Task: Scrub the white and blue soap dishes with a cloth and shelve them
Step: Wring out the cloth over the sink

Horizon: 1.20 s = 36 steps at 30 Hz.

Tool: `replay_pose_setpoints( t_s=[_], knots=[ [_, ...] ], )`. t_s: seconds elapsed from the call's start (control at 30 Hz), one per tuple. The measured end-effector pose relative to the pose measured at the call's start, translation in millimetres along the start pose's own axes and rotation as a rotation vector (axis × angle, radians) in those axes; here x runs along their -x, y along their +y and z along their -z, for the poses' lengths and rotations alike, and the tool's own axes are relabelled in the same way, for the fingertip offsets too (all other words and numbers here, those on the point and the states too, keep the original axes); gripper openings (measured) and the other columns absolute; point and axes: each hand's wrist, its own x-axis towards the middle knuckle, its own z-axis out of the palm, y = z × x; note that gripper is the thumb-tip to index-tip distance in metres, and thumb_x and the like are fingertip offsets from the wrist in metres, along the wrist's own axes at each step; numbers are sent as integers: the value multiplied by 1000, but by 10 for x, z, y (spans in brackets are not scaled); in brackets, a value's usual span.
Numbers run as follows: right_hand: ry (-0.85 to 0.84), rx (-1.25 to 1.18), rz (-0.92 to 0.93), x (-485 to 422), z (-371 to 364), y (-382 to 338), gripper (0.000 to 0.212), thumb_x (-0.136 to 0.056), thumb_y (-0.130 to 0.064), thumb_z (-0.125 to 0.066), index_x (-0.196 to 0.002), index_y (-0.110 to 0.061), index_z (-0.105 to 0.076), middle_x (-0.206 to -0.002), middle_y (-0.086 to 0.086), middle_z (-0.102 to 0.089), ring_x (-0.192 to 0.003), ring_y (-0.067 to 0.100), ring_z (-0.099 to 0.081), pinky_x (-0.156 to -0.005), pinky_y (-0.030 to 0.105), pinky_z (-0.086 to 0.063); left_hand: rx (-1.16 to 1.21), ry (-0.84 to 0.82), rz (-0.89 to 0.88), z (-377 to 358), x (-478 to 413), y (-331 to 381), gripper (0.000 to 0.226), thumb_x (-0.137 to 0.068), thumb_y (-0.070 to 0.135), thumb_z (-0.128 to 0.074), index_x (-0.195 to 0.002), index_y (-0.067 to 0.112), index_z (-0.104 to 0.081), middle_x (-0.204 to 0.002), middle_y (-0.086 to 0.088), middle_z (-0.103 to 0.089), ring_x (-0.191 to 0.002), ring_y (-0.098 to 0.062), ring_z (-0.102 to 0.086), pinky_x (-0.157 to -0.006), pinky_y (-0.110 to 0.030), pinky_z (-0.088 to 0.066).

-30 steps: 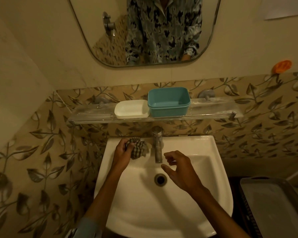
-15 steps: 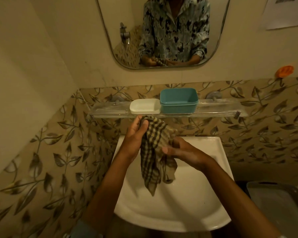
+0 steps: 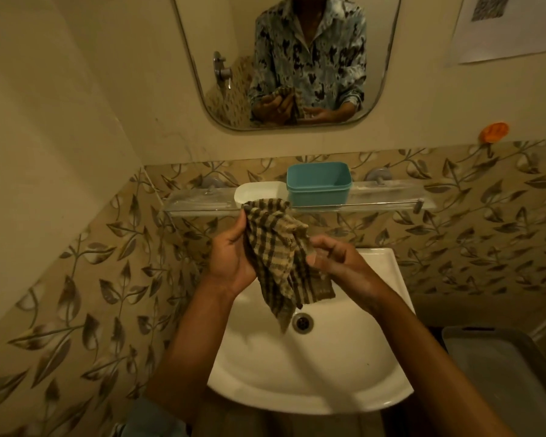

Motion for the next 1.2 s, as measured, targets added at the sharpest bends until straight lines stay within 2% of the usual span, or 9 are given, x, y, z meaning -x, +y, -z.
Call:
replay_pose_setpoints(
  t_s=[0.13,0.23,0.33,0.5,0.67,0.83,1.0,1.1,1.2],
  knots=[
    [56,80,165,-17,-50,-286,40,-74,-44,-68,-109,-27,-64,-111,-2,-69,-109,17,-63,-85,27,-51,-169,-38,-14,-91,25,-50,34,-82,27,-46,-98,10,-71,-97,-9,-72,-95,-22,-66,-86,-34,-54],
    [-20,80,153,32,-18,-369,70,-67,-63,-70,-120,-19,-59,-119,8,-65,-112,24,-61,-90,37,-54,-339,-106,-33,-176,8,-13,30,-83,22,-46,-105,8,-60,-93,-5,-71,-92,-15,-64,-83,-27,-53],
    [-81,-126,31,106,11,-426,84,-71,-80,-48,-120,-13,-61,-122,20,-61,-110,30,-61,-90,41,-53,-575,-179,-84,-250,-21,54,22,-90,16,-46,-106,8,-57,-95,-5,-61,-91,-11,-58,-83,-24,-46],
    [187,163,99,64,-12,-484,28,-94,-26,-53,-87,-6,-70,-81,4,-70,-77,15,-68,-66,33,-57,-719,-231,-80,-242,-66,10,22,-93,21,-42,-102,16,-61,-90,4,-64,-86,-6,-60,-77,-19,-49],
    [326,248,137,-19,4,-564,34,-100,-16,-44,-93,14,-57,-85,26,-67,-67,20,-67,-56,28,-58,-875,105,-34,-172,-115,-156,23,-98,35,-43,-107,27,-63,-113,-3,-66,-109,-21,-60,-92,-40,-50],
    [338,391,129,-109,22,-702,35,-102,-18,-42,-93,12,-57,-89,32,-64,-73,30,-64,-64,40,-57,-891,57,12,-179,-13,-308,57,-60,69,-68,-110,45,-55,-116,6,-64,-108,-10,-61,-89,-33,-53],
    [310,655,147,-148,26,-847,32,-101,-20,-43,-77,-2,-53,-69,6,-51,-64,12,-47,-60,28,-39,-1149,204,-165,-211,2,-530,53,-74,39,-75,-119,29,-49,-117,6,-59,-106,-9,-57,-87,-28,-50],
    [276,757,132,-136,53,-909,35,-101,-21,-40,-77,2,-52,-72,8,-51,-67,12,-46,-63,30,-37,-1233,240,-338,-204,20,-577,16,-87,21,-61,-102,24,-56,-98,5,-63,-91,-6,-59,-78,-25,-51],
    [232,763,56,-111,141,-928,32,-99,-24,-46,-86,3,-57,-83,15,-60,-77,19,-56,-73,40,-44,-1282,193,-417,-177,10,-547,12,-90,14,-53,-88,24,-59,-82,8,-63,-78,-2,-60,-66,-19,-48]
  ],
)
